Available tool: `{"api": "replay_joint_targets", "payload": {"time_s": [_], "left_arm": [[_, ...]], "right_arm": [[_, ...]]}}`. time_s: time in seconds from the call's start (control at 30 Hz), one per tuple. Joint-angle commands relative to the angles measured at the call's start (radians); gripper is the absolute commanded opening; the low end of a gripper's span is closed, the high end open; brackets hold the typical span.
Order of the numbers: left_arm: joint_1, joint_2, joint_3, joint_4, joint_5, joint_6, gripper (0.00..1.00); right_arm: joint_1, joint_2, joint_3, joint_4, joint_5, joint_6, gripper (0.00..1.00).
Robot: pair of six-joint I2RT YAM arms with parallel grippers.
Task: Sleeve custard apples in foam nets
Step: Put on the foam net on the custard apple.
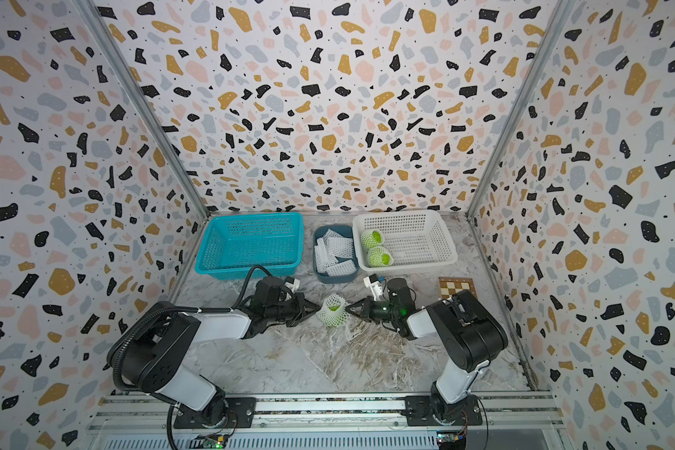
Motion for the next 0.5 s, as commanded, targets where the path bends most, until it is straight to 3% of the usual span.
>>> {"api": "replay_joint_targets", "payload": {"time_s": [0.0, 0.23, 0.47], "left_arm": [[0.003, -0.007, -0.003, -0.025, -0.004, 0.040, 0.00], [0.000, 0.030, 0.003, 0.029, 0.002, 0.030, 0.00], [0.000, -0.017, 0.021, 0.028, -0.016, 0.031, 0.00]], "right_arm": [[0.005, 0.002, -0.001, -0.046, 0.033, -0.046, 0.00], [0.007, 0.010, 0.018, -0.066, 0.044, -0.058, 0.00], [-0.004, -0.042, 0.027, -0.047, 0.035, -0.033, 0.00]]}}
